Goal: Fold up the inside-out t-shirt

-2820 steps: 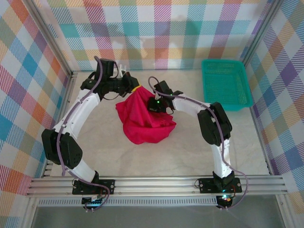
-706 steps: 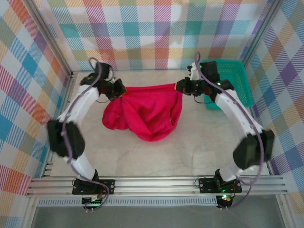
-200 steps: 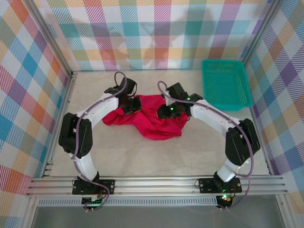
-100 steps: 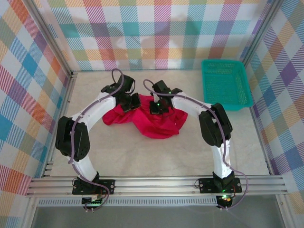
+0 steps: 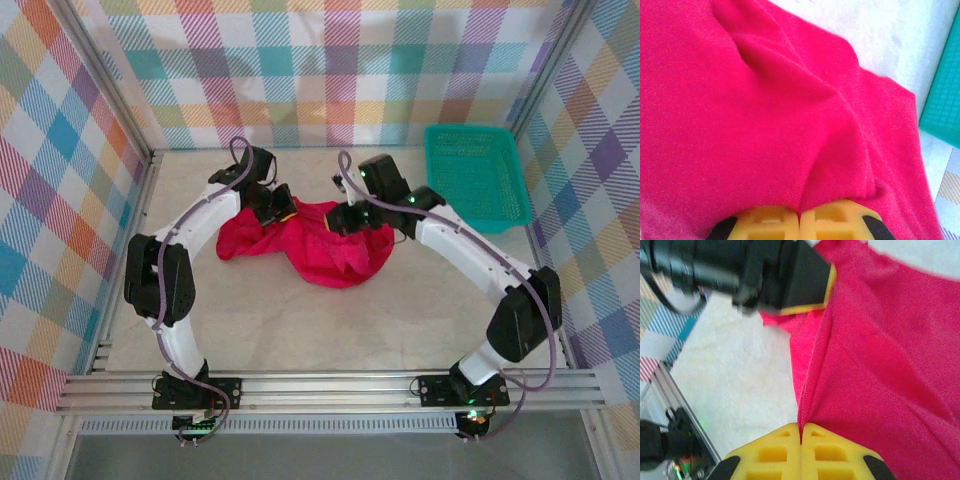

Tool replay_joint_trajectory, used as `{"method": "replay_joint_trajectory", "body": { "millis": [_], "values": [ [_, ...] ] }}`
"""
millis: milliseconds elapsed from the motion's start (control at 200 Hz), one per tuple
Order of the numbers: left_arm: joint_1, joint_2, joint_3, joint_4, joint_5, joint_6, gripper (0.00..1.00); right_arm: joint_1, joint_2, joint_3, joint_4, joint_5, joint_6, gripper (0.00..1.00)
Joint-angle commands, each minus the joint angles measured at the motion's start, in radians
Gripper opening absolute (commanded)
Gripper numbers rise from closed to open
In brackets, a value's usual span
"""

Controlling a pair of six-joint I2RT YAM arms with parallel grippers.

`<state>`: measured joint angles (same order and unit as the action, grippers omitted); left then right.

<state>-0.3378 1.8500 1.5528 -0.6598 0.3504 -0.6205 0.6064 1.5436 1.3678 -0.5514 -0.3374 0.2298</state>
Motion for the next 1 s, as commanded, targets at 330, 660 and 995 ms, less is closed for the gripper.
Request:
{"method": "replay_joint_trajectory", "body": {
  "millis": [330, 660, 995],
  "values": [
    [0.006, 0.003, -0.043, 0.037, -0.030, 0.008, 0.35, -0.065, -0.099, -0.437, 0.174, -0.066, -0.022, 0.09],
    [-0.032, -0.146, -0.252, 0.110, 0.026, 0.002, 0.40, -0.050, -0.032, -0.217, 0.108, -0.023, 0.022, 0.41],
    [-0.055, -0.103, -0.251, 0.137, 0.023, -0.018, 0.45, 0.018, 0.179, -0.206, 0.174, -0.130, 0.105, 0.29]
  ]
}}
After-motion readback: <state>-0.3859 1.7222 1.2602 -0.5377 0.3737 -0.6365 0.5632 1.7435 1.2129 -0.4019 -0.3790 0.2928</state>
